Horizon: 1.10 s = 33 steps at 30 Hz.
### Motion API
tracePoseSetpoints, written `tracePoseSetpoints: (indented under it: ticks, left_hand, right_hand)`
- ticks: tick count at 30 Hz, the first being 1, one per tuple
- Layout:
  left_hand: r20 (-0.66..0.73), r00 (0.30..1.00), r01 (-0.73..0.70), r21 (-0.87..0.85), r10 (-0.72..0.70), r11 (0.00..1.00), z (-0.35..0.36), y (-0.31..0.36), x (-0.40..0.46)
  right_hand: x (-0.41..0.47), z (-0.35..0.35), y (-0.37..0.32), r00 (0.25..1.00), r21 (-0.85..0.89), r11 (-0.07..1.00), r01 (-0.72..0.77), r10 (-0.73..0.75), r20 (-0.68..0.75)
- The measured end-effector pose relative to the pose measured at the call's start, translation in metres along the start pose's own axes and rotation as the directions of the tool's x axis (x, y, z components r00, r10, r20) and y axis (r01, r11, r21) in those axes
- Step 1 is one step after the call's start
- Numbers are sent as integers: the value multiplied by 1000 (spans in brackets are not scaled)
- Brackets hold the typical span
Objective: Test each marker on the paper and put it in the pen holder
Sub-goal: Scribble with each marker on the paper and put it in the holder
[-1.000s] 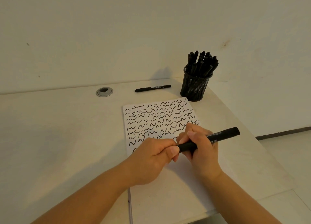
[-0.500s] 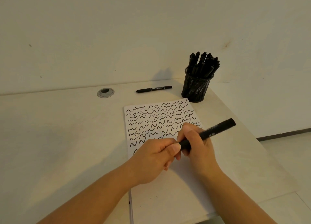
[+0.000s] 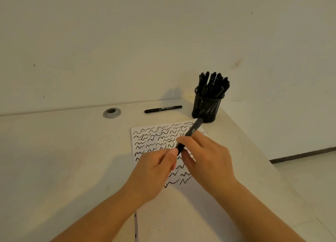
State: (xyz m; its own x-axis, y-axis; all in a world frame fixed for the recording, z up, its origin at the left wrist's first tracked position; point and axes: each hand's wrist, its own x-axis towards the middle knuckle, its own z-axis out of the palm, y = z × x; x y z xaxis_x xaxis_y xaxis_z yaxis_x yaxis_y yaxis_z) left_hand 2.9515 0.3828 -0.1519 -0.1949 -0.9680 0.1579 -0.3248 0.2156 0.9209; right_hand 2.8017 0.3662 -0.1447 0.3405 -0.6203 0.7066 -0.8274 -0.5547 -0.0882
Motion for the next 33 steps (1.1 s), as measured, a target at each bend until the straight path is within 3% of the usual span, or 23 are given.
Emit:
tracePoseSetpoints:
  ticks: [2,4,7,9,11,13,16,20,27,30,33]
  left_hand:
    - [16,1000,-22,31,22,999,-3,4,6]
    - [55,998,-26,34,24,999,-9,9,15]
    - [68,996,-64,188,52,980,-20,13,39]
    - [54,997,-73,403,56,912,-27,8,63]
    - [25,999,-43,609,35,792,-36,-5,91]
    - [-14,1000,1,709,13,705,-45,-22,116]
    - [-56,998,37,776,11,630,-59,-47,147]
    - [-121,992,89,829,23,553,-66,-68,171]
    - [-148,988,100,832,45,546,-51,-81,188]
    - [-164,982,95,854,92,511,-47,-84,191]
    - [-184,976,96,837,112,539,-44,-87,192]
  right_hand:
    - [7,-1,8,997,-33,997,73,-73,17]
    - [16,-3,18,997,-3,999,48,-48,55]
    - [32,-8,34,974,113,969,-220,212,83]
    - [43,-9,48,898,266,858,-439,427,105]
    - [52,-9,61,815,419,722,-551,572,87]
    - [60,-10,72,754,538,612,-580,653,70]
    - [70,-12,84,725,613,553,-564,687,48]
    - [81,-14,99,707,611,558,-562,707,4]
    - [94,-9,124,689,537,576,-617,724,16]
    - [97,0,128,709,439,617,-653,702,67]
    - [99,7,129,735,372,672,-640,677,39]
